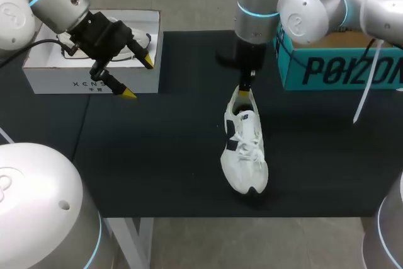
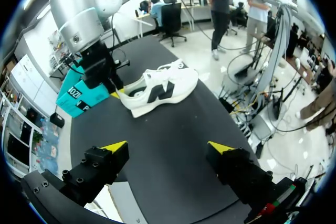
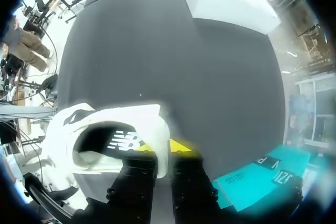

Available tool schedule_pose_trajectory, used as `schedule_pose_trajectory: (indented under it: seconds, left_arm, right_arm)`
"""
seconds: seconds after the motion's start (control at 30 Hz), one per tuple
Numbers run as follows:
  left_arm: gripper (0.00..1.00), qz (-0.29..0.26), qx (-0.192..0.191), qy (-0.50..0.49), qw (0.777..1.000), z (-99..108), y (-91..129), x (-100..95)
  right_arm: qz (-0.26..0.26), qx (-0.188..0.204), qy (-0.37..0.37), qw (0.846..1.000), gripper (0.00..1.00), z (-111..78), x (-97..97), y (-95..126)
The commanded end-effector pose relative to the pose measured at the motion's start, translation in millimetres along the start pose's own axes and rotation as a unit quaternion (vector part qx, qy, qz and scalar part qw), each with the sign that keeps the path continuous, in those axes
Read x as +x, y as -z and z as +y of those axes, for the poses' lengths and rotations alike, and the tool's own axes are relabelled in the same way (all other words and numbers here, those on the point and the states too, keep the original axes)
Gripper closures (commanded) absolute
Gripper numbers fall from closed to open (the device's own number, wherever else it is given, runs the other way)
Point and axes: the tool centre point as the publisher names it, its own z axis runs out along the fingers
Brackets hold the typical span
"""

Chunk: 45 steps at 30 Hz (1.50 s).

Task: Take the shoe out of the shoebox, open the shoe tongue, remove and reinsert the insole, then place the shoe into the shoebox

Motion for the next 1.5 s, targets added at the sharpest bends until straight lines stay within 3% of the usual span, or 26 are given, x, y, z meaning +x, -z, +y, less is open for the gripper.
schedule_pose_trajectory:
  seconds: [0.03, 0.3, 0.53, 1.27, 1.37, 1.5]
  left_arm:
    - [0.0, 0.001, -0.001, 0.0, 1.0, 0, 0, 0.0]
    - [0.0, 0.001, -0.001, 0.0, 1.0, 0, 0, 0.0]
    - [0.0, 0.001, -0.001, 0.0, 1.0, 0, 0, 0.0]
    - [0.0, 0.001, -0.001, 0.0, 1.0, 0, 0, 0.0]
    - [0.0, 0.001, -0.001, 0.0, 1.0, 0, 0, 0.0]
    - [0.0, 0.001, -0.001, 0.0, 1.0, 0, 0, 0.0]
  right_arm:
    - [-0.016, 0.003, 0.006, 1.0, 1.0, 3.3, 5.2, 28]
    - [-0.058, 0.01, 0.012, 0.998, 1.0, 8.1, -16.1, 97]
    - [-0.091, 0.025, 0.039, 0.995, 1.0, -13.1, -50.1, 157]
    - [-0.091, 0.025, 0.039, 0.995, 1.0, -13.1, -50.1, 157]
    - [-0.111, 0.031, -0.033, 0.993, 1.0, -16.6, -74.7, 172]
    - [-0.162, 0.046, -0.123, 0.978, 1.0, -35.3, -100.7, 190]
